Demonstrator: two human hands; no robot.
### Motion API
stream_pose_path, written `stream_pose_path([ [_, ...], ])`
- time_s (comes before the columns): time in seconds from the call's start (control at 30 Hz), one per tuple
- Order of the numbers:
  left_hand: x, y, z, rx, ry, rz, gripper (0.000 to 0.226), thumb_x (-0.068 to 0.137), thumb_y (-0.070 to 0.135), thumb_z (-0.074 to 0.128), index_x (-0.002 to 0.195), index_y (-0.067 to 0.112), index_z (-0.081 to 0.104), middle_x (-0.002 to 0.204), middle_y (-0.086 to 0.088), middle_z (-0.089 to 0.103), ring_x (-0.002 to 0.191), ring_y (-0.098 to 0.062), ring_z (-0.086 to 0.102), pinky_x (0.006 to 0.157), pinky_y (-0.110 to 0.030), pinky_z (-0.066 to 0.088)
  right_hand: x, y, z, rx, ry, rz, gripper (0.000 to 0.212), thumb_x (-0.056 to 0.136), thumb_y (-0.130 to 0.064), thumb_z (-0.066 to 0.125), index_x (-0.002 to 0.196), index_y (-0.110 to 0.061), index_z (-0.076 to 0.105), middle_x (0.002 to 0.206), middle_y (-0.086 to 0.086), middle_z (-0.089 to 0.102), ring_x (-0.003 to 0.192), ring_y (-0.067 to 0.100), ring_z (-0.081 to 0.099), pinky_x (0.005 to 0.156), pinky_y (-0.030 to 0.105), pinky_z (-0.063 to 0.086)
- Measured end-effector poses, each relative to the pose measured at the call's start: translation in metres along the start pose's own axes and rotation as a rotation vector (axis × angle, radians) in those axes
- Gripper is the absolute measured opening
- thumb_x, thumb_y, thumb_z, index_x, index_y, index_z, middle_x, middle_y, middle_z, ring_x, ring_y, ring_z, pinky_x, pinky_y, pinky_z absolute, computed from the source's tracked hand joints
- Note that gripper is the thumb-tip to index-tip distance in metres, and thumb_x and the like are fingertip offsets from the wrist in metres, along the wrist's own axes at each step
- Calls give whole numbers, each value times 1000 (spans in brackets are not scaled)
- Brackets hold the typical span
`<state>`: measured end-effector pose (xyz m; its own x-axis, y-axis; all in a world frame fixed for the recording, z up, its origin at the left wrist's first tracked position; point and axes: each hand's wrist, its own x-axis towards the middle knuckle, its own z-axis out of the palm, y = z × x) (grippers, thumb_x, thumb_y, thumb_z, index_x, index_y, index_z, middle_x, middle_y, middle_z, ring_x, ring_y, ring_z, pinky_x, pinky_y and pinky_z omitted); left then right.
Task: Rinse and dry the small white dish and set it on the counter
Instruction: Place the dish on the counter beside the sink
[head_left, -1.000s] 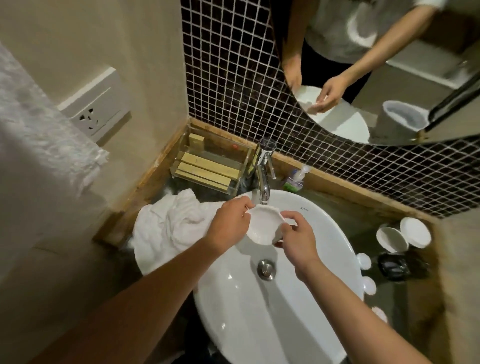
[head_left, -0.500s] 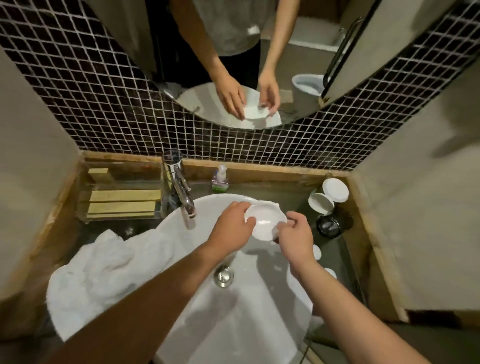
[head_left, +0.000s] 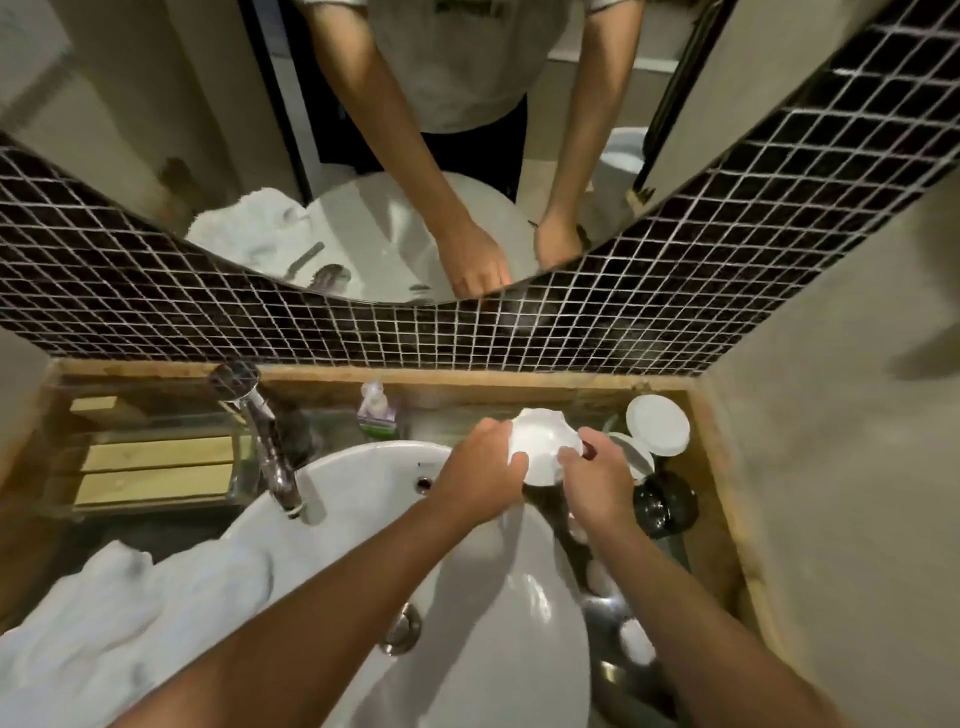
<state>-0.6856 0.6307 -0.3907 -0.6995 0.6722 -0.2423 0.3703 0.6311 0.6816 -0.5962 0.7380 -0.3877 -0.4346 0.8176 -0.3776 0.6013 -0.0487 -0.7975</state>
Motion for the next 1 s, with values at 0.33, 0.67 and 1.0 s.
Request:
stream_pose_path([
  [0.33,38,-9,25,50,-86,-63,32,95,31,46,123,18,55,121,-3,53,106,-20,55,94,-36,46,55,19,12,46,-95,140,31,93,-14,60,123,-14,60,114,10,63,98,23,60,75,33,48],
  [0.67,49,-17,41,170,-67,-137,48,97,32,44,139,10,45,137,-11,51,122,-27,50,102,-36,39,72,26,23,33,-138,207,29,92,-16,62,121,-16,60,106,6,66,96,22,61,62,26,42],
  [1.0,56,-23,46,184,-81,-149,49,96,31,44,140,9,46,142,-10,49,125,-27,50,104,-35,39,75,36,25,89,-148,223,19,91,-20,64,105,-29,55,100,-5,62,86,8,56,61,21,39],
])
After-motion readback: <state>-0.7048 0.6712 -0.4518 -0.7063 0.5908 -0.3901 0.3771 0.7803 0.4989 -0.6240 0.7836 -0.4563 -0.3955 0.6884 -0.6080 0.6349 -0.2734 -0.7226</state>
